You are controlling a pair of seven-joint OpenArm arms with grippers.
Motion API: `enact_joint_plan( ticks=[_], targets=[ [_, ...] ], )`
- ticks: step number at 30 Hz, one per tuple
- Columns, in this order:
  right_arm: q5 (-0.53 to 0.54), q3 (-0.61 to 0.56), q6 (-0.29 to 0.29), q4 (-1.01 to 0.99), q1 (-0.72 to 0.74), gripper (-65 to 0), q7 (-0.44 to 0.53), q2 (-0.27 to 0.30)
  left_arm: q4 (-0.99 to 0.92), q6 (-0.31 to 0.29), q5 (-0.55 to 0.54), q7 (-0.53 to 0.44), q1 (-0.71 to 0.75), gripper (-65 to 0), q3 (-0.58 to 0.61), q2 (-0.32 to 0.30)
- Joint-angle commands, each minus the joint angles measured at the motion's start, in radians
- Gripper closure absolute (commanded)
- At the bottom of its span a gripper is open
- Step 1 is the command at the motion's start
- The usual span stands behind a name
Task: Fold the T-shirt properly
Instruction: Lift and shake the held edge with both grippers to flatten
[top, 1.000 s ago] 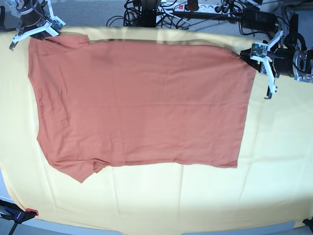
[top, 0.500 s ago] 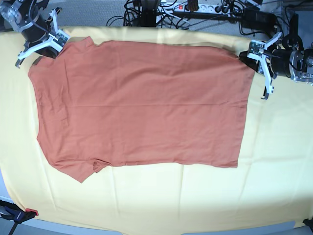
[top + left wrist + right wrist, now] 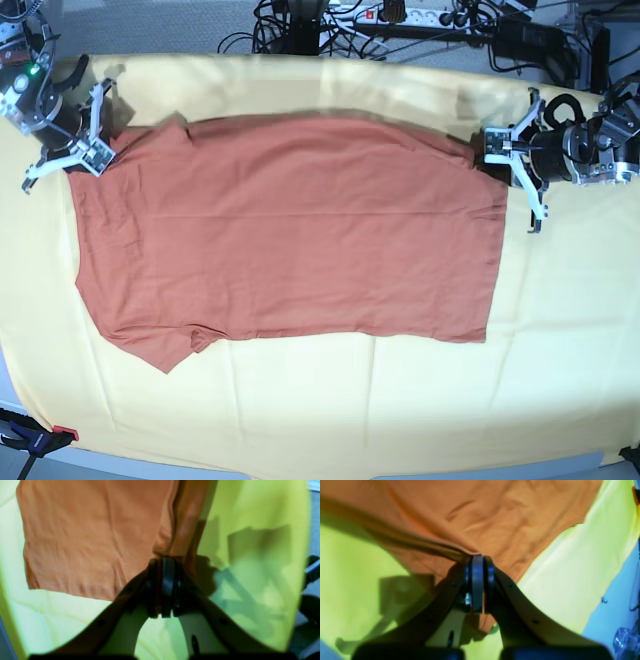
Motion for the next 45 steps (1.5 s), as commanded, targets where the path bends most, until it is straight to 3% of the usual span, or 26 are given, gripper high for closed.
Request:
enact_joint_plan(
  ticks=[1, 11, 17, 23, 32, 38, 40, 43, 45],
  targets=[
    [0.006, 0.011, -0.012, 0.003, 0.02, 0.0, 0.015, 0.02, -0.003, 0.024, 0.016, -0.007, -0.014, 0.0, -0.015, -0.013],
    [0.051, 0.011, -0.013, -0.071, 0.101, 0.0, 0.035, 0.018, -0.036, 0.2, 0.092, 0.027, -0.014, 0.0, -0.015, 0.011],
    [0.102, 0.011, -0.013, -0.09, 0.103, 0.0, 0.045, 0.017, -0.036, 0.263, 0.094, 0.038, -0.014, 0.0, -0.015, 0.011],
    [0.098, 0.011, -0.108, -0.09, 0.106, 0.0, 0.061, 0.012, -0.036, 0.266, 0.095, 0.037, -0.014, 0.0, -0.015, 0.011],
    [0.099, -0.003, -0.106, -0.09, 0.125, 0.0, 0.079, 0.011, -0.036, 0.266, 0.095, 0.037, -0.014, 0.0, -0.015, 0.011],
    [0.092, -0.015, -0.163, -0.091, 0.132, 0.0, 0.086, 0.011, -0.036, 0.266, 0.128, 0.017, -0.014, -0.5, -0.015, 0.012],
    [0.092, -0.015, -0.193, -0.091, 0.147, -2.3, 0.085, 0.012, -0.036, 0.278, 0.178, 0.018, -0.015, -14.6, -0.015, 0.011],
    [0.094, -0.015, -0.245, -0.091, 0.172, -20.8, 0.079, 0.012, -0.036, 0.358, 0.19, 0.027, -0.014, -35.0, -0.015, 0.011],
    [0.095, -0.015, -0.235, -0.091, 0.19, -28.5, 0.057, 0.013, -0.035, 0.371, 0.191, 0.046, -0.015, -40.9, -0.015, 0.011]
  ],
)
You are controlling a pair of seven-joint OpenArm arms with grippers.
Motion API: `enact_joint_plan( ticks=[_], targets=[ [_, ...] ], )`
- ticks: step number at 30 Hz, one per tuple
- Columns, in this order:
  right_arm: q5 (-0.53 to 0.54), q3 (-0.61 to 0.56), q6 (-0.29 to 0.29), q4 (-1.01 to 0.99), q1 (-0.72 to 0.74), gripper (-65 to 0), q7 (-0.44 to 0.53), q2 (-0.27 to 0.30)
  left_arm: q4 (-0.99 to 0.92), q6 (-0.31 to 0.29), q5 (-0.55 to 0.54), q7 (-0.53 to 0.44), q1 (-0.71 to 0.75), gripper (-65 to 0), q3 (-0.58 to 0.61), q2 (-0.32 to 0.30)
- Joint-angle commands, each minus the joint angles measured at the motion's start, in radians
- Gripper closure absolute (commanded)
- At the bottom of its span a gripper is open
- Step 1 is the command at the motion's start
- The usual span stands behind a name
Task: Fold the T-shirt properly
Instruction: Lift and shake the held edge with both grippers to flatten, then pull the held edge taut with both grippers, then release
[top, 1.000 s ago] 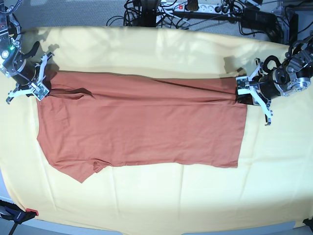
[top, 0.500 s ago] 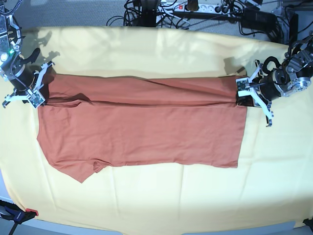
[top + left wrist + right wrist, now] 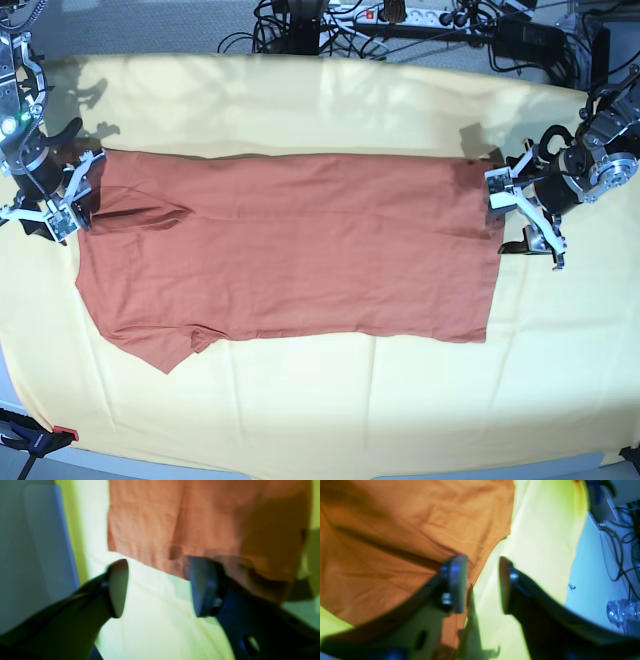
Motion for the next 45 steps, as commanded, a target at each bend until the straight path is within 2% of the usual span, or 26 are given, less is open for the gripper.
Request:
enact_joint_plan(
  ticks=[1, 4, 6, 11, 13, 16, 17, 20, 23, 26, 31, 34, 38, 39, 41, 42, 45],
  targets=[
    [-0.004, 0.01, 0.005, 0.011, 0.017, -30.7, 0.0, 0.02, 0.008, 0.006, 0.002, -0.003, -0.014, -41.0, -0.014, -0.023],
    [-0.003, 0.01, 0.087, 0.013, 0.031, -31.7, -0.026, 0.023, 0.009, -0.05, -0.003, 0.0, -0.014, -40.9, -0.014, -0.027],
    [0.0, 0.01, 0.17, 0.021, 0.03, -31.6, -0.06, 0.032, 0.017, -0.107, -0.026, 0.0, -0.014, -40.9, -0.014, -0.04],
    [0.161, 0.011, 0.403, 0.064, 0.026, -31.5, -0.222, 0.076, 0.089, -0.313, -0.11, 0.0, -0.014, -40.9, -0.014, -0.099],
    [0.208, 0.01, 0.459, 0.068, 0.013, -31.5, -0.273, 0.094, 0.117, -0.385, -0.136, 0.0, -0.014, -40.9, -0.014, -0.124],
    [0.206, 0.01, 0.464, 0.067, -0.029, -31.5, -0.291, 0.113, 0.124, -0.472, -0.152, -0.001, -0.013, -40.9, -0.014, -0.142],
    [0.193, 0.01, 0.464, 0.064, -0.044, -31.5, -0.291, 0.115, 0.12, -0.484, -0.152, -0.001, -0.013, -40.9, -0.014, -0.142],
    [0.126, 0.01, 0.46, 0.038, -0.079, -31.6, -0.227, 0.114, 0.117, -0.481, -0.148, -0.005, -0.011, -40.9, -0.014, -0.14],
    [0.018, 0.01, 0.381, -0.01, -0.085, -31.6, -0.123, 0.114, 0.116, -0.443, -0.148, -0.005, -0.011, -40.9, -0.014, -0.135],
    [-0.035, 0.01, 0.378, -0.065, -0.086, -31.6, -0.046, 0.114, 0.116, -0.417, -0.148, -0.004, -0.011, -40.9, -0.014, -0.133],
    [-0.061, 0.01, 0.422, -0.113, -0.08, -31.5, -0.051, 0.114, 0.116, -0.407, -0.148, -0.004, -0.011, -40.9, -0.014, -0.133],
    [-0.05, 0.01, 0.421, -0.112, -0.08, -30.4, -0.061, 0.114, 0.116, -0.407, -0.149, -0.004, -0.011, -40.9, -0.014, -0.13],
    [-0.05, 0.01, 0.421, -0.113, -0.08, -22.6, -0.05, 0.103, 0.116, -0.407, -0.149, -0.004, -0.011, -40.9, -0.014, -0.13],
    [-0.05, 0.01, 0.421, -0.113, -0.08, -17.8, -0.046, 0.102, 0.116, -0.407, -0.148, -0.004, -0.011, -40.9, -0.014, -0.13],
    [-0.05, 0.01, 0.41, -0.113, -0.08, -2.5, -0.047, 0.103, 0.116, -0.407, -0.148, -0.004, -0.011, -40.9, -0.014, -0.128],
    [-0.051, 0.01, 0.386, -0.113, -0.08, 0.0, -0.047, 0.103, 0.116, -0.407, -0.148, -0.004, -0.011, -40.9, -0.014, -0.125],
    [-0.05, 0.01, 0.331, -0.112, -0.077, 0.0, -0.047, 0.103, 0.116, -0.406, -0.148, -0.003, -0.011, -40.9, -0.014, -0.119]
  ],
)
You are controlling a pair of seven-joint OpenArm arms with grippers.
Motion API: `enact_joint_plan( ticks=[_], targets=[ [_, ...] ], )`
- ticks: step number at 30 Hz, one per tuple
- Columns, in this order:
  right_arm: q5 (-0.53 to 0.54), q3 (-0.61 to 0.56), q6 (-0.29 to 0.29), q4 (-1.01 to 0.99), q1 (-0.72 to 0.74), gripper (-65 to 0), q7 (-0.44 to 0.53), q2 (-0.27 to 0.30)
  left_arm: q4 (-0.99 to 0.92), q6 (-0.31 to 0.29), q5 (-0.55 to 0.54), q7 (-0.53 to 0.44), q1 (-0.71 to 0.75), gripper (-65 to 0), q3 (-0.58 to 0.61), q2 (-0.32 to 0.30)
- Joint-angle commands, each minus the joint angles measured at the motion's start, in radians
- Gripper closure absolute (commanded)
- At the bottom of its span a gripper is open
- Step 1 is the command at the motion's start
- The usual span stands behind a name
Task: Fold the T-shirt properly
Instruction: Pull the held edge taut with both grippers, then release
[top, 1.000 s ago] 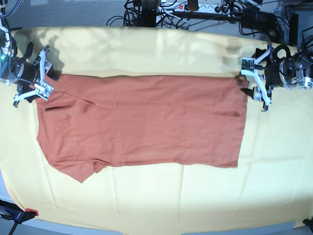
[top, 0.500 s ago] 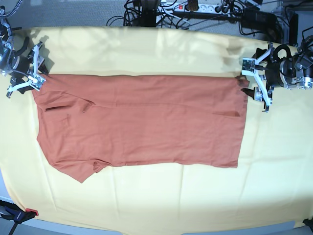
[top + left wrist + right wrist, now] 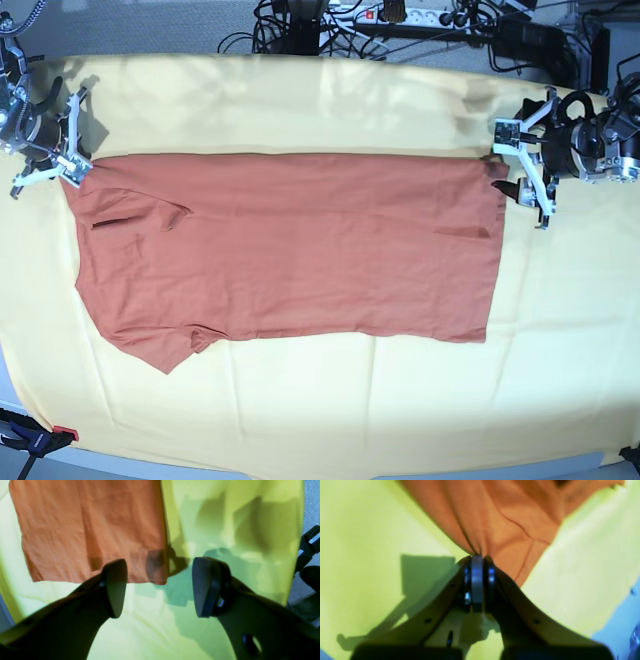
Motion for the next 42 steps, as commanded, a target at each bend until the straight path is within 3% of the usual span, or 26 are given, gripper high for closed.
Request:
enact_joint_plan(
  ticks=[1, 12, 25, 27, 29, 31, 32, 37, 39, 42],
  targets=[
    [-0.004, 0.011, -0.023, 0.009, 0.008, 0.0, 0.004, 0.023, 0.007, 0.013, -0.005, -0.006, -0.014, -40.9, -0.014, -0.02],
    [-0.004, 0.011, -0.032, 0.009, 0.008, 0.0, 0.002, 0.023, -0.06, 0.022, -0.005, 0.011, -0.013, -40.8, -0.014, -0.01],
    [0.045, 0.011, -0.032, 0.017, 0.009, 0.0, -0.012, 0.023, -0.235, 0.013, 0.029, -0.064, -0.014, -40.5, -0.014, 0.152],
    [0.045, 0.011, -0.032, 0.017, 0.011, 0.0, -0.012, 0.023, -0.238, -0.003, 0.029, -0.065, -0.013, -36.1, -0.014, 0.165],
    [0.046, 0.011, -0.031, 0.017, 0.011, 0.0, -0.011, 0.023, -0.238, -0.008, 0.03, -0.067, -0.014, -21.9, -0.014, 0.169],
    [0.045, 0.011, -0.032, 0.017, 0.011, 0.0, -0.011, 0.023, -0.237, -0.008, 0.029, -0.063, -0.014, -2.5, -0.014, 0.168],
    [0.045, 0.011, -0.032, 0.017, 0.011, 0.0, -0.011, 0.023, -0.237, -0.008, 0.029, -0.059, -0.014, 0.0, -0.014, 0.167],
    [0.045, 0.011, -0.028, 0.024, 0.011, 0.0, -0.022, 0.025, -0.22, -0.008, 0.029, -0.059, -0.014, 0.0, -0.014, 0.145],
    [0.045, 0.011, 0.002, 0.049, 0.011, 0.0, -0.066, 0.027, -0.193, -0.01, 0.029, -0.059, -0.014, 0.0, -0.014, 0.121],
    [0.084, 0.011, 0.034, 0.102, 0.005, 0.0, -0.142, 0.038, -0.137, -0.058, 0.028, -0.06, -0.014, 0.0, -0.014, 0.073]
  ],
)
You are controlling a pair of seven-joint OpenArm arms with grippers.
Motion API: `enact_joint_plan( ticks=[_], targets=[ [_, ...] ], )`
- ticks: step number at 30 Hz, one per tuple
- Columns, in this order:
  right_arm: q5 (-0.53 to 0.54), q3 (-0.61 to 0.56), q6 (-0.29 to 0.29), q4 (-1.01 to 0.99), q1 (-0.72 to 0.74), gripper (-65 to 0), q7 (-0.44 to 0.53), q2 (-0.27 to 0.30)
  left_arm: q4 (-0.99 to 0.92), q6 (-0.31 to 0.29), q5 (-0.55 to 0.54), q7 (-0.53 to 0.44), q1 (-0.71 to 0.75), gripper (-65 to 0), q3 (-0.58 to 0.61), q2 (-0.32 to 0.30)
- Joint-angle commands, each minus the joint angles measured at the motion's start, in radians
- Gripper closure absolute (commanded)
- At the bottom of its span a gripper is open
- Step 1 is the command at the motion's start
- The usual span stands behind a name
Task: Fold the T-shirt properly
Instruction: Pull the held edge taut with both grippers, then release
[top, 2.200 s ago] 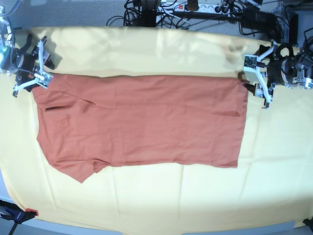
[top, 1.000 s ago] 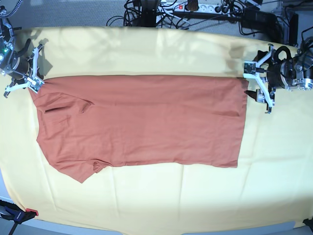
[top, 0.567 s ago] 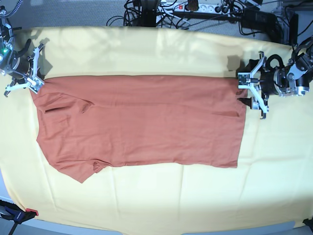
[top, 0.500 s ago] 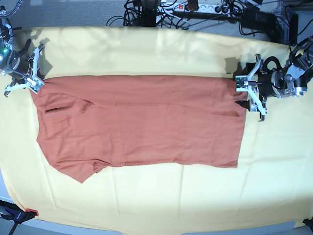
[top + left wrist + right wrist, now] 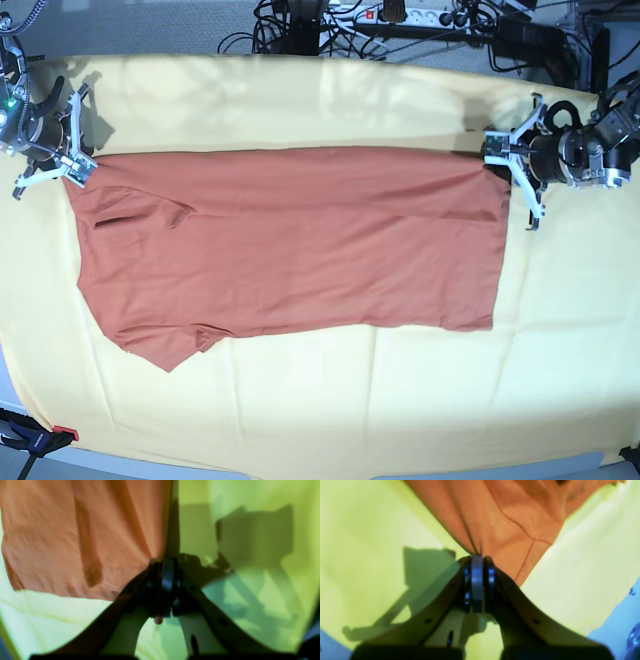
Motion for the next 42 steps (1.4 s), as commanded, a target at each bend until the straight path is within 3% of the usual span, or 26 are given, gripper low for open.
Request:
enact_joint_plan(
  ticks=[1, 4, 7, 11, 14, 20, 25, 34, 39, 40, 42],
  targets=[
    [0.028, 0.011, 0.003, 0.027, 0.005, 0.0, -0.013, 0.035, 0.025, -0.023, -0.006, 0.0, -0.014, 0.0, -0.009, -0.04],
    [0.092, 0.011, 0.023, 0.065, 0.003, 0.0, -0.099, 0.066, 0.06, -0.067, -0.021, -0.004, -0.014, 0.0, -0.009, -0.084],
    [0.175, 0.011, 0.024, 0.079, 0.003, 0.0, -0.184, 0.104, 0.072, -0.066, -0.02, -0.004, -0.014, 0.0, -0.009, -0.113],
    [0.298, 0.011, 0.071, 0.09, 0.002, 0.0, -0.343, 0.128, 0.072, -0.079, -0.02, -0.04, -0.014, 0.0, -0.009, -0.127],
    [0.385, 0.011, 0.084, 0.093, -0.027, 0.0, -0.402, 0.153, 0.072, -0.079, -0.02, -0.088, -0.014, 0.0, -0.009, -0.126],
    [0.389, 0.011, 0.084, 0.093, -0.101, 0.0, -0.434, 0.164, 0.072, -0.079, -0.021, -0.108, -0.014, 0.0, -0.009, -0.127],
    [0.388, 0.011, 0.084, 0.093, -0.118, 0.0, -0.438, 0.164, 0.073, -0.079, -0.085, -0.108, -0.013, 0.0, -0.009, -0.13],
    [0.388, 0.011, 0.084, 0.092, -0.118, 0.0, -0.437, 0.164, 0.141, -0.079, -0.135, -0.107, -0.011, 0.0, -0.009, -0.217],
    [0.389, 0.011, 0.084, 0.095, -0.118, 0.0, -0.437, 0.164, 0.145, -0.079, -0.187, -0.104, -0.011, 0.0, -0.009, -0.223],
    [0.389, 0.011, 0.084, 0.101, -0.118, -1.6, -0.439, 0.164, 0.145, -0.079, -0.195, -0.104, -0.011, 0.0, -0.009, -0.223],
    [0.394, 0.011, 0.084, 0.124, -0.118, -16.6, -0.462, 0.164, 0.145, -0.079, -0.196, -0.104, -0.011, -2.5, -0.009, -0.223]
  ],
)
